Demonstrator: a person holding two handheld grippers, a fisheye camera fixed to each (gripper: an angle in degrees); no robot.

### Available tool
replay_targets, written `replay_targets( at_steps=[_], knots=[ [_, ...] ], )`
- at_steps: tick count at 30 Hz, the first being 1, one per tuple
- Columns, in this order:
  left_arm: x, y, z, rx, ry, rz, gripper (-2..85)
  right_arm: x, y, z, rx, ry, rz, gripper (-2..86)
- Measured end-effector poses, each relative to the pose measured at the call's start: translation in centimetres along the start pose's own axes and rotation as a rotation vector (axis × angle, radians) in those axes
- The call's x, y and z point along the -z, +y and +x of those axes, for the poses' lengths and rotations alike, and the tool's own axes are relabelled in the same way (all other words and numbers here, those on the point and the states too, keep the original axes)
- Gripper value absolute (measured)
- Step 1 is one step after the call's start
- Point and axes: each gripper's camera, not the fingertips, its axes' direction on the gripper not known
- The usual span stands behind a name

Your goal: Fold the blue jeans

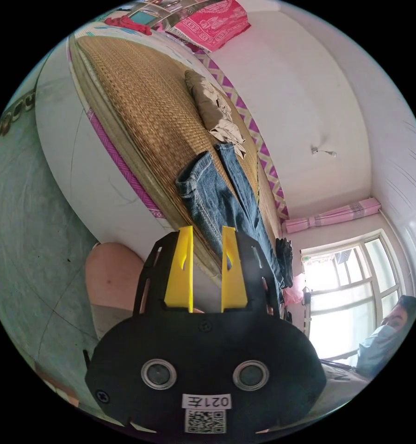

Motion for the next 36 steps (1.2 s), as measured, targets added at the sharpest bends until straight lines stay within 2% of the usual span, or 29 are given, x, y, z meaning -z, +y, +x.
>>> replay_targets(
  at_steps=[20,32,36],
  knots=[
    [-0.3,-4.5,-0.9,0.026,-0.017,-0.042,7.8,-1.7,-2.6,0.9,-0.038,-0.057,-0.012,7.3],
    [-0.6,-8.4,-2.7,0.067,0.089,-0.006,6.1,-2.0,-4.8,0.5,-0.048,-0.073,-0.015,6.7],
    [-1.4,-10.6,-2.2,0.058,0.04,-0.018,4.7,-2.0,-5.6,0.3,-0.049,-0.074,-0.018,6.4]
  ],
)
